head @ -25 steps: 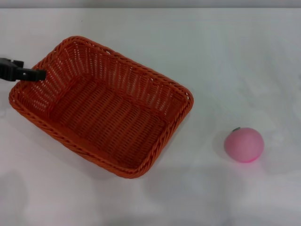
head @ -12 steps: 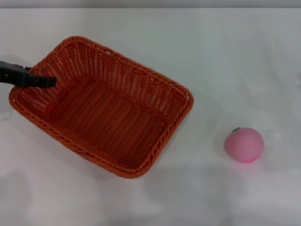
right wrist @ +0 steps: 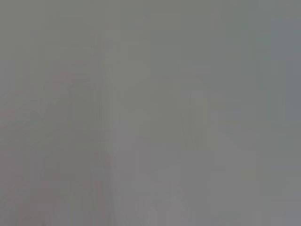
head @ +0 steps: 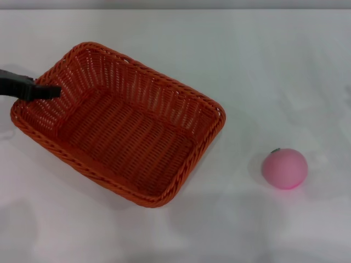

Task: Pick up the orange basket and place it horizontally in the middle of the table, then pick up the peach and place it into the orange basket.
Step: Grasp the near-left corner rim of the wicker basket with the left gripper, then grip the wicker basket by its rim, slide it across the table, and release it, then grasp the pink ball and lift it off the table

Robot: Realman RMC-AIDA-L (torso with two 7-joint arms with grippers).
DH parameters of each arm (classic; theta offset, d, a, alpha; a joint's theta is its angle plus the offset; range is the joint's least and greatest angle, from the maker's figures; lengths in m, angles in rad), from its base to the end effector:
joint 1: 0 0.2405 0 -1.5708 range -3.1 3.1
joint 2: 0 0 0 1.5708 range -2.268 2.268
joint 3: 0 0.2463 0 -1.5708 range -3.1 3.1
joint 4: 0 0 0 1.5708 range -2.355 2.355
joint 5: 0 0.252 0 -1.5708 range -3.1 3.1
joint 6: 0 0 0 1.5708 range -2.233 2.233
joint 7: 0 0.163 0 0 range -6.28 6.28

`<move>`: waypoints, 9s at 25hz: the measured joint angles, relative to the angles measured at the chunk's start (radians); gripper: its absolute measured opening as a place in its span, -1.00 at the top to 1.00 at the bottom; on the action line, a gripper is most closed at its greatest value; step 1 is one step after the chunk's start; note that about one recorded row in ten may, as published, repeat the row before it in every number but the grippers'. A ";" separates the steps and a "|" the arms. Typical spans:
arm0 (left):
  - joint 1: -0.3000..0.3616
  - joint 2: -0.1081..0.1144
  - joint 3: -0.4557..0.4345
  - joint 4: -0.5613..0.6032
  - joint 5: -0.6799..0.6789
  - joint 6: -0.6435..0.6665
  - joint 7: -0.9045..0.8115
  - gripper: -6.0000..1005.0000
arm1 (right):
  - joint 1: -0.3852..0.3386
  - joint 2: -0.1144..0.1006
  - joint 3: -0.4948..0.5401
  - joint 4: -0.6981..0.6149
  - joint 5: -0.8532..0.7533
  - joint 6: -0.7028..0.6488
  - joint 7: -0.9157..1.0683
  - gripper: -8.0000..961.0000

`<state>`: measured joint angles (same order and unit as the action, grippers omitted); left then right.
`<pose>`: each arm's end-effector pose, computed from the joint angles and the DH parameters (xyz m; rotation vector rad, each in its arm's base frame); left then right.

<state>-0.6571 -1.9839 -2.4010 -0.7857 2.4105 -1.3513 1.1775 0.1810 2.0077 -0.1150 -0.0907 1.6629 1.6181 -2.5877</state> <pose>-0.2948 0.4284 0.0416 -2.5107 -1.0607 -0.0655 0.4130 0.2436 0.0504 -1.5562 0.5315 0.8889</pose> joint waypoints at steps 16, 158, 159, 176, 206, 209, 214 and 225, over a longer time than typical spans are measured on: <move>-0.007 -0.017 -0.008 -0.022 -0.014 -0.037 -0.050 0.69 | 0.004 0.000 0.000 0.000 0.000 0.006 0.000 -0.75; 0.341 -0.083 -0.039 0.139 -1.033 0.105 0.684 -0.60 | -0.075 -0.053 -0.326 -1.085 -0.472 0.186 1.000 -0.62; 0.342 -0.084 -0.040 0.141 -1.036 0.103 0.693 -0.60 | -0.072 -0.055 -0.359 -1.099 -0.476 0.186 1.017 -0.62; 0.353 -0.090 -0.040 0.166 -1.053 0.068 0.743 -0.60 | 0.006 0.002 -0.634 -1.129 -0.671 0.151 1.159 -0.62; 0.377 -0.090 -0.030 0.192 -1.064 0.039 0.758 -0.60 | 0.014 0.000 -0.885 -0.999 -0.680 -0.028 1.156 -0.39; 0.380 -0.090 -0.031 0.192 -1.064 0.034 0.758 -0.60 | 0.014 0.000 -0.893 -0.999 -0.680 -0.028 1.149 -0.33; 0.384 -0.090 -0.035 0.192 -1.064 0.025 0.758 -0.60 | 0.012 0.000 -0.911 -0.998 -0.677 -0.026 1.138 -0.01; 0.394 -0.088 -0.039 0.189 -1.063 0.025 0.758 -0.58 | 0.012 -0.001 -0.909 -1.009 -0.599 0.016 1.116 0.66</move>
<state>-0.2627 -2.0720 -2.4400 -0.5966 1.3474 -1.3261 1.9358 0.1932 2.0069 -1.0245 -1.0997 1.0637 1.6341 -1.4714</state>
